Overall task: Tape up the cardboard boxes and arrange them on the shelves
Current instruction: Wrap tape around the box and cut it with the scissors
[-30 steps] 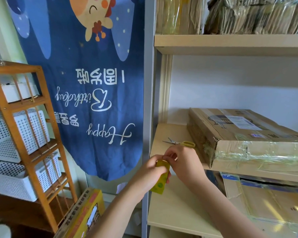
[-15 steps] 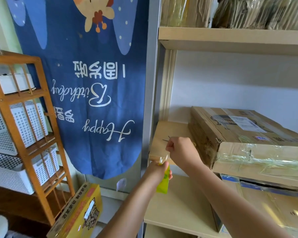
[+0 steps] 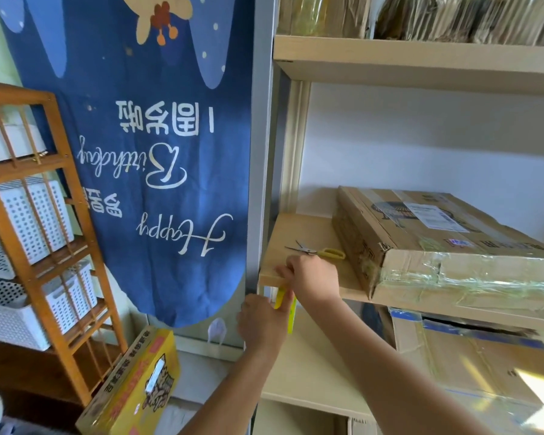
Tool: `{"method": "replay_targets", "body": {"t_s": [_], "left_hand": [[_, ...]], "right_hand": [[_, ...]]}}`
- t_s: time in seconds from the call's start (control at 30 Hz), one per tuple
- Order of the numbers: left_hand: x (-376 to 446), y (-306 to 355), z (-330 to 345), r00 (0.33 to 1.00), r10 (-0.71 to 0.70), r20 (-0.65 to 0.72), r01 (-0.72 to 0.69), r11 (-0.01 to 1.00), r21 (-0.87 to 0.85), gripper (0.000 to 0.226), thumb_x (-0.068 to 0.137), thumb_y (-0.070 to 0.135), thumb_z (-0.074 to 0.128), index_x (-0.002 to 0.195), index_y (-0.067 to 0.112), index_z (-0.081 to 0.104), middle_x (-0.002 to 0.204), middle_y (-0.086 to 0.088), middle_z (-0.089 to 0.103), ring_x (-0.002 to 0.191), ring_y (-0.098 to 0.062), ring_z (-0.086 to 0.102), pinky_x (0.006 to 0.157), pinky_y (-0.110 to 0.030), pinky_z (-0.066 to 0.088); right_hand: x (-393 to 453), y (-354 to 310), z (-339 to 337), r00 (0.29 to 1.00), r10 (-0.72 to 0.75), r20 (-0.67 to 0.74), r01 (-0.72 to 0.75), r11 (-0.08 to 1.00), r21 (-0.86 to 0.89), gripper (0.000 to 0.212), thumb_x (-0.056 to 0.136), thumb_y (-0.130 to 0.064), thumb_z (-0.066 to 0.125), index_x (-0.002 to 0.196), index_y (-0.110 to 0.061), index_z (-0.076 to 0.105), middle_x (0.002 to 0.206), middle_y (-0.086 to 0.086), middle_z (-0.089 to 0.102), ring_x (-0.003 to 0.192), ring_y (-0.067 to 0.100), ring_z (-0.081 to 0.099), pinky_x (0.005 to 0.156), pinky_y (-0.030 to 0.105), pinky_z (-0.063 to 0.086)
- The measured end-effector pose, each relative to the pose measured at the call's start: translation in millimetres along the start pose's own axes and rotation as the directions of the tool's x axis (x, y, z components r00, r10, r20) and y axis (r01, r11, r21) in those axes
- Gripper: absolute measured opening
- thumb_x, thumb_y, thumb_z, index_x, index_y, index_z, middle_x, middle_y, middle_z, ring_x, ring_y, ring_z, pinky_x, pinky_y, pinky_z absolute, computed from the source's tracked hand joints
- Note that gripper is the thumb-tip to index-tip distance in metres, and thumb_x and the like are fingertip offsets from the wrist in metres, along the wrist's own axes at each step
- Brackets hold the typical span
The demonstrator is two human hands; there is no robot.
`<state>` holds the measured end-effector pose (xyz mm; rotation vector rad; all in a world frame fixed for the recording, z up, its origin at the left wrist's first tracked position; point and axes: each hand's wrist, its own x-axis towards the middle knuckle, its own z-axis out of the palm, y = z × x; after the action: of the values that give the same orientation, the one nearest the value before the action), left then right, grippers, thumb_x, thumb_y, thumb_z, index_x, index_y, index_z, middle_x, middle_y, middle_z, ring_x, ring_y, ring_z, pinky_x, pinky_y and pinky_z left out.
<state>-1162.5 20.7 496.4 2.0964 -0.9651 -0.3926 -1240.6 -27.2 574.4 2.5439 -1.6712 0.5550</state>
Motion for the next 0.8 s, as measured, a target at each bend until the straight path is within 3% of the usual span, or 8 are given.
{"method": "replay_targets", "body": {"t_s": [0.07, 0.13, 0.23, 0.37, 0.5, 0.6, 0.73, 0.8], "left_hand": [[-16.4, -4.5, 0.3, 0.973, 0.149, -0.178, -0.150, 0.989, 0.012, 0.085, 0.084, 0.078, 0.023, 0.085, 0.003, 0.062, 0.082, -0.016, 0.061, 0.078, -0.039, 0.061, 0.068, -0.042, 0.049], [-33.0, -4.6, -3.4, 0.900, 0.224, -0.373, -0.273, 0.958, -0.083, 0.046, 0.089, 0.049, 0.042, 0.091, 0.006, 0.057, 0.086, -0.012, 0.056, 0.082, -0.034, 0.054, 0.074, -0.043, 0.045], [-52.0, 11.9, -14.7, 0.804, 0.368, -0.467, -0.508, 0.833, -0.218, 0.012, 0.086, 0.011, 0.057, 0.097, 0.010, 0.052, 0.093, -0.002, 0.050, 0.087, -0.019, 0.046, 0.078, -0.028, 0.042], [-64.7, 45.1, -12.8, 0.810, 0.510, -0.290, -0.585, 0.730, -0.354, 0.020, 0.089, 0.003, 0.058, 0.101, 0.018, 0.064, 0.098, 0.010, 0.063, 0.089, -0.002, 0.056, 0.079, -0.006, 0.041], [-69.5, 79.3, 6.3, 0.796, 0.572, -0.199, -0.597, 0.686, -0.416, 0.022, 0.093, 0.014, 0.056, 0.111, 0.020, 0.068, 0.103, 0.010, 0.068, 0.094, -0.001, 0.062, 0.082, -0.014, 0.049], [-74.1, 104.2, 22.0, 0.825, 0.554, -0.111, -0.539, 0.713, -0.449, 0.035, 0.095, 0.035, 0.048, 0.122, 0.017, 0.063, 0.109, 0.004, 0.068, 0.100, -0.009, 0.062, 0.088, -0.030, 0.052], [-95.6, 124.8, 32.8, 0.828, 0.555, -0.077, -0.509, 0.686, -0.520, 0.022, 0.099, 0.034, 0.046, 0.096, 0.017, 0.059, 0.084, 0.007, 0.060, 0.078, -0.003, 0.056, 0.067, -0.012, 0.038], [-105.6, 128.4, 39.8, 0.824, 0.563, -0.061, -0.483, 0.643, -0.595, 0.021, 0.100, 0.032, 0.046, 0.104, 0.016, 0.058, 0.087, 0.005, 0.061, 0.082, -0.001, 0.057, 0.067, -0.009, 0.040]], "right_hand": [[4.3, -2.3, 0.1, 1.000, 0.006, 0.006, -0.006, 0.999, -0.034, 0.030, 0.097, -0.038, 0.048, 0.074, -0.020, 0.055, 0.078, 0.004, 0.064, 0.078, 0.028, 0.064, 0.057, 0.029, 0.034], [5.6, -4.0, -1.6, 0.999, -0.009, -0.031, 0.007, 0.997, -0.072, 0.022, 0.098, -0.032, 0.051, 0.082, -0.019, 0.060, 0.085, 0.005, 0.069, 0.081, 0.030, 0.068, 0.055, 0.028, 0.034], [-9.5, 1.7, -11.4, 0.963, -0.053, -0.265, 0.039, 0.998, -0.058, 0.022, 0.092, -0.030, 0.064, 0.076, -0.015, 0.061, 0.068, 0.002, 0.064, 0.052, 0.026, 0.064, 0.040, 0.021, 0.016], [-29.7, 38.6, -44.1, 0.855, 0.033, -0.518, 0.034, 0.992, 0.120, 0.022, 0.096, -0.021, 0.057, 0.078, -0.009, 0.059, 0.071, 0.004, 0.059, 0.056, 0.027, 0.056, 0.043, 0.026, 0.025], [-53.9, 70.4, -83.9, 0.856, 0.051, -0.515, 0.096, 0.962, 0.255, 0.017, 0.098, -0.021, 0.054, 0.091, -0.010, 0.066, 0.086, 0.003, 0.064, 0.067, 0.027, 0.058, 0.054, 0.038, 0.048], [-73.0, 87.9, -112.2, 0.802, 0.076, -0.592, 0.112, 0.955, 0.274, 0.010, 0.093, -0.020, 0.064, 0.085, -0.015, 0.067, 0.079, -0.005, 0.064, 0.062, 0.015, 0.056, 0.053, 0.030, 0.046], [-82.2, 129.2, -141.0, 0.762, 0.182, -0.622, 0.021, 0.952, 0.305, 0.006, 0.088, -0.018, 0.070, 0.082, -0.017, 0.067, 0.074, -0.009, 0.065, 0.064, 0.006, 0.058, 0.060, 0.013, 0.043], [-84.8, 157.2, -150.4, 0.751, 0.293, -0.592, -0.058, 0.922, 0.382, 0.006, 0.087, -0.015, 0.070, 0.082, -0.019, 0.069, 0.073, -0.011, 0.066, 0.067, 0.000, 0.059, 0.060, 0.005, 0.040]]}}
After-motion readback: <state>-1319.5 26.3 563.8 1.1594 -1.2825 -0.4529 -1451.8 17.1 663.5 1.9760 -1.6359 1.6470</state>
